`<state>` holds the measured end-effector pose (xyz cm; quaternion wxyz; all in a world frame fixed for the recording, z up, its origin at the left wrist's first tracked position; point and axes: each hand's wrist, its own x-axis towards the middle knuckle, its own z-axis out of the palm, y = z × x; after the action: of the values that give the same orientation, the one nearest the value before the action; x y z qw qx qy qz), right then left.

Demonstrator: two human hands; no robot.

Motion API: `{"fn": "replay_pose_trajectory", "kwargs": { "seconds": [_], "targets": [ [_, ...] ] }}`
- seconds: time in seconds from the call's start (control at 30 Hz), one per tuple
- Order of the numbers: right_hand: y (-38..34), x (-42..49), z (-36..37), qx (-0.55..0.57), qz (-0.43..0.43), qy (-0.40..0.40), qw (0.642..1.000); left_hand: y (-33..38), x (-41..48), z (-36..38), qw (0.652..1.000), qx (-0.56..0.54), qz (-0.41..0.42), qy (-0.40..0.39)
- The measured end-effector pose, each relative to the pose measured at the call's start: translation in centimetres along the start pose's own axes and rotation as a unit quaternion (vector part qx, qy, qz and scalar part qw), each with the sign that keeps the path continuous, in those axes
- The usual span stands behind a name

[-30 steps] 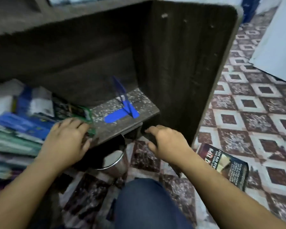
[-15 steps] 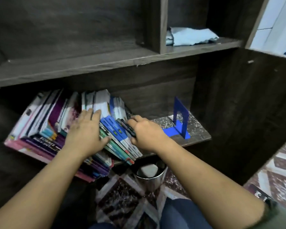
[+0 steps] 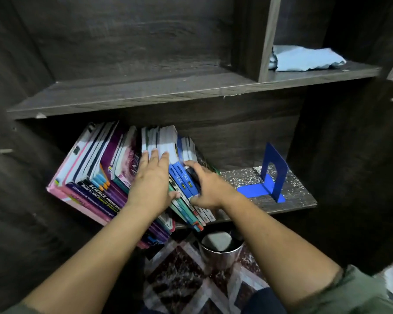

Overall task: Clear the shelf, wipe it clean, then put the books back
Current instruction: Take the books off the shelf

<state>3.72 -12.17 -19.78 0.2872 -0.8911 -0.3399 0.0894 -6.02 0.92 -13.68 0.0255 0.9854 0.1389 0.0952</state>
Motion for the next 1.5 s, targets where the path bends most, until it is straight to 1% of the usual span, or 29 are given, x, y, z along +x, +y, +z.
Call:
{"fn": "replay_pose_trajectory", "kwargs": {
  "seconds": [0.17, 0.37, 0.5, 0.57, 0.63, 0.7, 0.77, 0.87, 0.97, 1.13, 1.3, 1.4, 1.5],
  "targets": [
    [0.6, -0.1, 0.2, 0.018, -0.016, 0.035, 0.999, 0.0, -0.2, -0.1, 1.0, 0.001, 0.0, -0.003],
    [1.9, 0.2, 0.2, -0.062, -0.009, 0.09, 0.994, 0.1, -0.1, -0.1, 1.0, 0.008, -0.003, 0.0],
    [2.3, 0.9, 0.3, -0.091, 0.018, 0.12, 0.988, 0.3, 0.1, -0.1, 1.0, 0.003, -0.003, 0.004],
    [1.9, 1.1, 0.0, -0.082, 0.03, 0.159, 0.983, 0.4, 0.1, 0.0, 1.0, 0.002, -0.005, 0.003],
    [1.2, 0.9, 0.0, -0.045, 0.035, 0.208, 0.976, 0.4, 0.2, 0.2, 1.0, 0.003, -0.005, 0.004],
    [0.6, 0.4, 0.4, -0.001, 0.027, 0.235, 0.972, 0.4, 0.3, 0.3, 1.0, 0.003, -0.005, 0.005],
    [0.6, -0.2, 1.2, 0.013, 0.011, 0.222, 0.975, 0.5, 0.4, 0.3, 1.0, 0.004, -0.004, 0.003],
    [1.0, -0.8, 1.8, 0.016, -0.019, 0.162, 0.987, 0.9, 0.5, 0.2, 1.0, 0.009, -0.001, 0.001],
    [1.2, -1.1, 1.0, 0.046, -0.045, 0.124, 0.99, 1.0, 0.5, 0.1, 1.0, 0.009, -0.002, -0.001],
    [1.6, -1.4, 0.4, 0.02, -0.069, 0.073, 0.995, 0.8, 0.5, 0.1, 1.0, 0.005, 0.0, -0.006],
    [1.7, -1.1, 1.0, -0.01, -0.047, 0.076, 0.996, 0.7, 0.5, 0.1, 1.0, 0.006, 0.002, -0.001],
    [1.8, -0.9, 1.3, -0.038, -0.051, 0.08, 0.995, 0.5, 0.5, 0.0, 1.0, -0.001, 0.006, -0.006],
    [2.0, -0.8, 1.1, -0.023, -0.041, 0.084, 0.995, 0.6, 0.5, -0.1, 1.0, -0.004, 0.004, -0.012]
  ]
}}
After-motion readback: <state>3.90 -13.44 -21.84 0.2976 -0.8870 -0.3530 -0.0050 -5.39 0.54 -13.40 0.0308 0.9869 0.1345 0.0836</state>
